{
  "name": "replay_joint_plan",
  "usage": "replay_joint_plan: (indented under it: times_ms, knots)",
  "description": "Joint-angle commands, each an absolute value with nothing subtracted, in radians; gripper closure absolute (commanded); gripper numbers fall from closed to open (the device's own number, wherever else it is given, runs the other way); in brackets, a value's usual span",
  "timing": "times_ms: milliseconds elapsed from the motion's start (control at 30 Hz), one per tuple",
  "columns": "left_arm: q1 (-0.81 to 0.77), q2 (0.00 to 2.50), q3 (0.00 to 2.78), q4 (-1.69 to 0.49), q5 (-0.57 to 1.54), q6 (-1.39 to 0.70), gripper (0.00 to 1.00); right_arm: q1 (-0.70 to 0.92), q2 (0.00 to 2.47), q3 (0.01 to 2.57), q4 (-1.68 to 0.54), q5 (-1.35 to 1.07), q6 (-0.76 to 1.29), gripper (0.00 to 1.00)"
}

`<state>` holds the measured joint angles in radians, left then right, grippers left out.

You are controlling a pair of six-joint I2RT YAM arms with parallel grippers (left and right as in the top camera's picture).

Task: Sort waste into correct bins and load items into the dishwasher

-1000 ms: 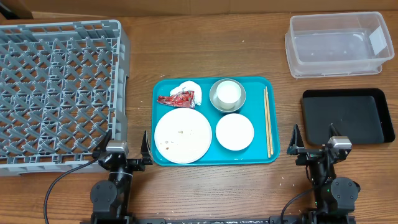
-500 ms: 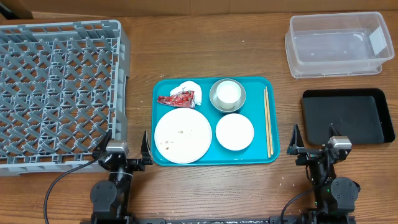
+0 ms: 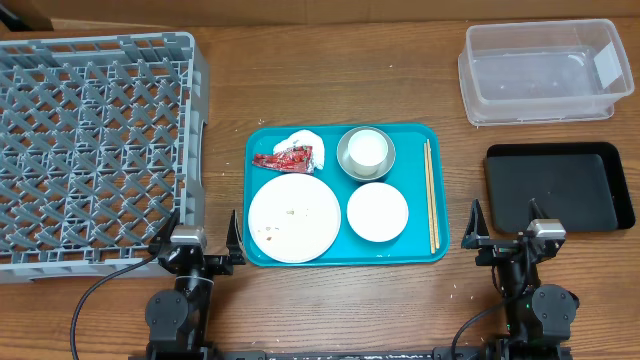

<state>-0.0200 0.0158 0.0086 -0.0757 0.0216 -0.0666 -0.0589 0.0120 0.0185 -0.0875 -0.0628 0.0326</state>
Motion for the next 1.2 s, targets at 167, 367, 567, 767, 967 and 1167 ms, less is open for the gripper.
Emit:
replay_joint_plan:
  times_ms: [167, 367, 567, 767, 967, 1167]
  knots:
    - [-0.02, 0.004, 0.006, -0.078, 0.019, -0.044, 0.0, -0.063, 0.003, 0.008, -0.081, -0.056, 0.029, 0.0]
    - [-0.02, 0.004, 0.005, -0.078, 0.019, -0.044, 0.0, -0.063, 0.003, 0.008, -0.081, -0.052, 0.029, 0.0]
    - [-0.02, 0.004, 0.005, -0.078, 0.019, -0.044, 0.0, -0.063, 0.003, 0.008, -0.081, -0.053, 0.029, 0.0]
    - [-0.02, 0.004, 0.005, -0.078, 0.019, -0.044, 0.0, -0.062, 0.003, 0.008, -0.076, -0.101, 0.033, 0.0]
    - [-0.02, 0.004, 0.005, -0.078, 0.019, -0.044, 0.0, -0.061, 0.003, 0.008, 0.131, -0.559, 0.348, 0.0]
    - [-0.02, 0.004, 0.005, -0.078, 0.019, -0.044, 0.0, -0.061, 0.003, 0.008, 0.534, -0.604, 0.56, 0.0]
